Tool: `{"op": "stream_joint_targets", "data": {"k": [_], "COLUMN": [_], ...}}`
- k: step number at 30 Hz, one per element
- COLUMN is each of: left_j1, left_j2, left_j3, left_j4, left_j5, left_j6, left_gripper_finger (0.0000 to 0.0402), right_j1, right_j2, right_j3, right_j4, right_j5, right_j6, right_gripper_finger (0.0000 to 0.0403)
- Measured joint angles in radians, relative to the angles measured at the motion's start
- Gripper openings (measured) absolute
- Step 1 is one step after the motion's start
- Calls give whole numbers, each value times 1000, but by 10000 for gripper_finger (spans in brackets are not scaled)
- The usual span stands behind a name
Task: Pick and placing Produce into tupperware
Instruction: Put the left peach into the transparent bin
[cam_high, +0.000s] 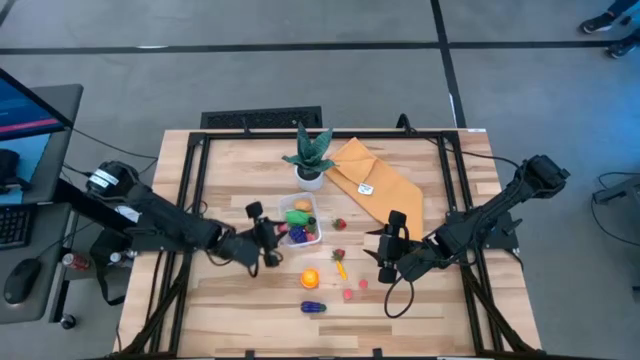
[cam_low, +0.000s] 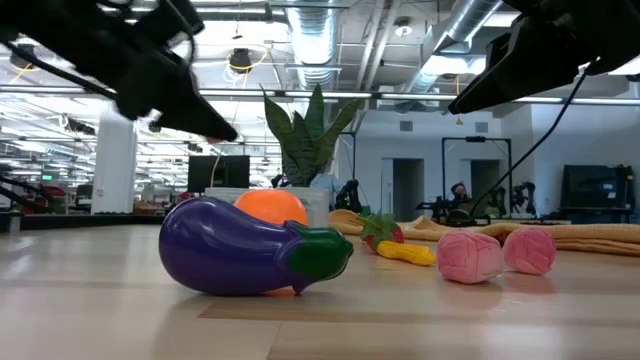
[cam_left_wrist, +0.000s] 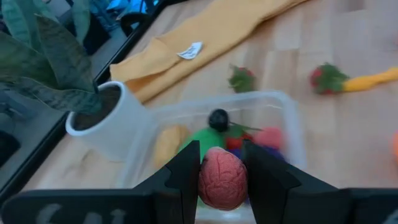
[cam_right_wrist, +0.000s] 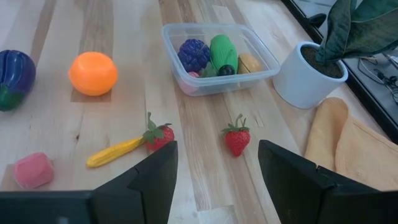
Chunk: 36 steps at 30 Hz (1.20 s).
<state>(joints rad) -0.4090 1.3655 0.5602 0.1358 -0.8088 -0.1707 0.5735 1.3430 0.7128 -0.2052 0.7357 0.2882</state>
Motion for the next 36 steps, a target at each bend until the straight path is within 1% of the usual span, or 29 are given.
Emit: {"op": "stream_joint_targets", "data": {"k": [4, 10, 16, 21, 25, 36], "left_j1": [102, 255, 349, 406, 444, 467], "left_j2": [0, 1, 11, 11, 11, 11], "left_j3": [0, -2, -3, -3, -3, -3], "left_j4": [32, 55, 67, 70, 70, 69], "left_j5": [64, 206, 280, 344, 417, 489], "left_j6": [45, 66, 70, 72, 71, 73], "left_gripper_finger": [98, 98, 98, 98, 98, 98], "right_j1": [0, 0, 0, 0, 0, 0], "right_j2": [0, 0, 0, 0, 0, 0], "right_j3": [0, -21, -37, -37, -37, -37], "right_j4": [-3, 5, 4, 4, 4, 5], "right_j5": [0, 0, 18, 25, 25, 25], "right_j6": [0, 0, 0, 0, 0, 0], "right_gripper_finger": [217, 217, 217, 217, 217, 217]}}
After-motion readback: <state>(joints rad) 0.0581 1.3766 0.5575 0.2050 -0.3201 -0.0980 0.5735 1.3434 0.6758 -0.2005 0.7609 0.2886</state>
